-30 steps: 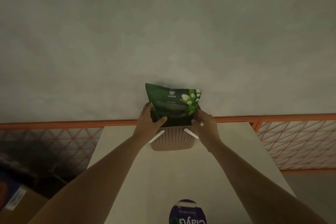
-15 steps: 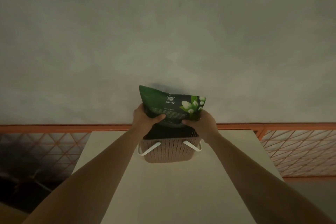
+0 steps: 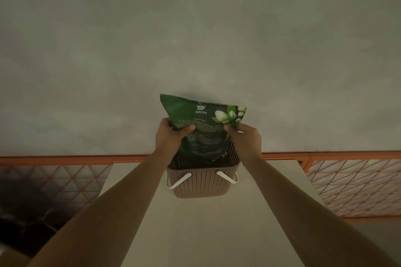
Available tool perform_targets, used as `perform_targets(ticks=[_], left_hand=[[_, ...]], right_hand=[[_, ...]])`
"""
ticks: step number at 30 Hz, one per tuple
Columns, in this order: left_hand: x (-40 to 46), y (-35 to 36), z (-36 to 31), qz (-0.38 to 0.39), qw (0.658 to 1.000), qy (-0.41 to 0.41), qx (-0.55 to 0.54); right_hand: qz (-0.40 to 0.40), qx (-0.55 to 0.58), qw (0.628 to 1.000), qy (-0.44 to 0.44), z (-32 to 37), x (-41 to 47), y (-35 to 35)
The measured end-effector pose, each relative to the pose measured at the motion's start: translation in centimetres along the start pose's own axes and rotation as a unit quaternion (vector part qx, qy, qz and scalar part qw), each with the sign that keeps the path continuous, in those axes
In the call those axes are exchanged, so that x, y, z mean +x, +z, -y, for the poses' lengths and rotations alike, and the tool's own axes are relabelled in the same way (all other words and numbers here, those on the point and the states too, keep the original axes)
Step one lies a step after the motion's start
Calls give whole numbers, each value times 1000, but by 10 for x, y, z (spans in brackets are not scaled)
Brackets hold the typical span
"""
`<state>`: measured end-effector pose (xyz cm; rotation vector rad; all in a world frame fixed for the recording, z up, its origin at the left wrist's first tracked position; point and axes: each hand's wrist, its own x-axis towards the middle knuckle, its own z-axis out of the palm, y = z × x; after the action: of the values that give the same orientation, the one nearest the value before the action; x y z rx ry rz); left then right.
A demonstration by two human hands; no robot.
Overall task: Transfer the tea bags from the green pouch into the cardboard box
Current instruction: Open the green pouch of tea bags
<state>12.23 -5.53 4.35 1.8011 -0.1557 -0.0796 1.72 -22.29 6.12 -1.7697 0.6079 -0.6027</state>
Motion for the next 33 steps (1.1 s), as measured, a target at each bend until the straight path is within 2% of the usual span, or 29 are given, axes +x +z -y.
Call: perform_targets(ticks=[9, 14, 19, 25, 33], left_hand=[[-65, -52, -105, -18, 989, 129, -75], [-132, -85, -113, -1, 989, 132, -70], [-208, -106, -76, 13, 995, 85, -48], [-289, -117, -3, 79, 993, 58, -62], [-347, -116, 67, 70, 997, -17, -26]], right_hand=[[-50, 88, 982, -159, 104, -70, -52], [-27, 55, 976, -208, 125, -143, -82], [29, 83, 985, -150, 103, -229, -103], [44, 60, 995, -73, 29, -317, -105], [51, 29, 998, 26, -44, -378, -101]])
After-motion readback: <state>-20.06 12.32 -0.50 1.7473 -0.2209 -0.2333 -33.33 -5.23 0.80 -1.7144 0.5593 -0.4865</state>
